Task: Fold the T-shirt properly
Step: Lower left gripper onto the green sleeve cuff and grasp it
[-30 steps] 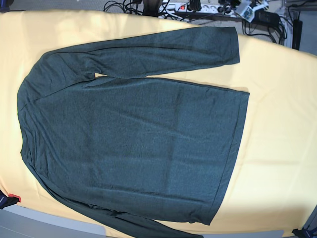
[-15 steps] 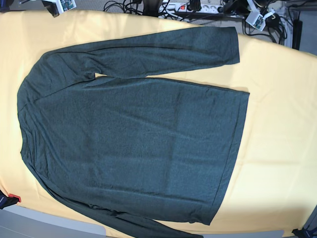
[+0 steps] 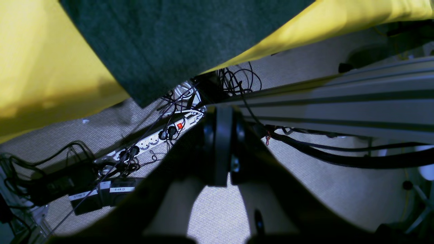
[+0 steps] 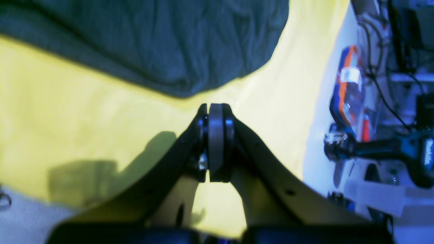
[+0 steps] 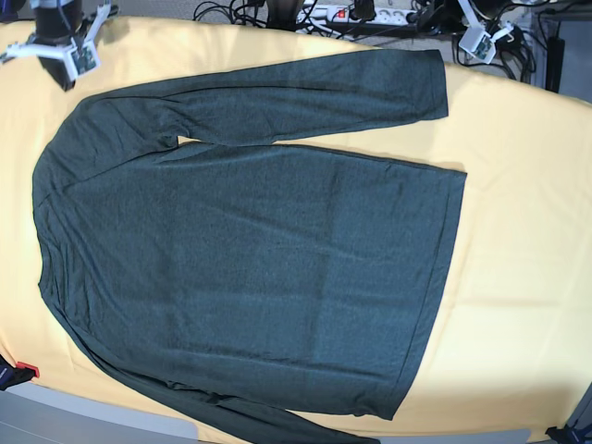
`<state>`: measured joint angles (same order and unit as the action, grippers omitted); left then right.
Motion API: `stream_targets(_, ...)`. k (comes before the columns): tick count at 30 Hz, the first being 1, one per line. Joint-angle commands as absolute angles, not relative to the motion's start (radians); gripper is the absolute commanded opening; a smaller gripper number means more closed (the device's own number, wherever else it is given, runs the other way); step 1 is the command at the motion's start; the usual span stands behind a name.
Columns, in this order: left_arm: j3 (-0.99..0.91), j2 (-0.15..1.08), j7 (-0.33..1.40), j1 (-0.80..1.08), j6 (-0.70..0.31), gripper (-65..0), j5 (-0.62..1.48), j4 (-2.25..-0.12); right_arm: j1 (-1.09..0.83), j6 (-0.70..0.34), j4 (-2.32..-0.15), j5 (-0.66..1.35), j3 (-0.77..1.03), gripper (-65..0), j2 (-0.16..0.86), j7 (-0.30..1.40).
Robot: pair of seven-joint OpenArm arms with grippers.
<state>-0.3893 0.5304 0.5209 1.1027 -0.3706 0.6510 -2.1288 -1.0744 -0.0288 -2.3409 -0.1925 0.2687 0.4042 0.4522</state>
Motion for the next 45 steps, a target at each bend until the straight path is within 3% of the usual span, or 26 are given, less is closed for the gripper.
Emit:
stream_targets(1, -0.395, 0.535, 0.503, 1.113, -0.374, -65.0, 0.683, -2.145, -1.071, -0.023, -2.356, -0.186, 0.291, -65.0, 0.419, 0.436)
stream_targets(8, -0.402, 0.479, 0.502, 1.059, -0.241, -65.0, 0.772, -2.145, -1.014, -0.086, -2.356, -0.118, 0.322, -65.0, 0.422, 0.411)
stream_targets(16, -0.464, 0.368, 0.495, 0.960, -0.183, -65.0, 0.775, -2.145, -1.023, -0.100, -2.356, -0.119, 0.322, -65.0, 0.421, 0.419)
stream_targets(24, -0.514, 0.349, 0.495, 0.841, -0.099, -65.0, 0.741, -2.145, -1.023, -0.124, -2.356, -0.119, 0.322, -65.0, 0.421, 0.430)
stream_targets(31, -0.519, 0.342, 0.503, 0.817, 0.096, -65.0, 0.617, -2.143, -1.023, -0.125, -2.356, -0.119, 0.322, -65.0, 0.421, 0.455)
stream_targets(38, -0.518, 0.330, 0.533, 0.817, 0.039, -65.0, 0.630, -2.141, -1.023, -0.124, -2.356, -0.119, 0.322, -65.0, 0.421, 0.456)
stream_targets(40, -0.518, 0.330, 0.547, 0.817, 0.029, -55.3, 0.641, -2.141, -1.023, -0.124, -2.356, -0.119, 0.322, -65.0, 0.421, 0.456)
stream_targets(43, -0.518, 0.330, 0.572, 0.817, 0.030, -34.0, 0.640, -2.141, -1.023, -0.124, -2.356, -0.119, 0.322, -65.0, 0.421, 0.456)
stream_targets(45, -0.518, 0.329, 0.574, 0.817, 0.043, -26.3, 0.641, -2.141, -1.023, -0.124, -2.356, -0.119, 0.322, -65.0, 0.421, 0.456)
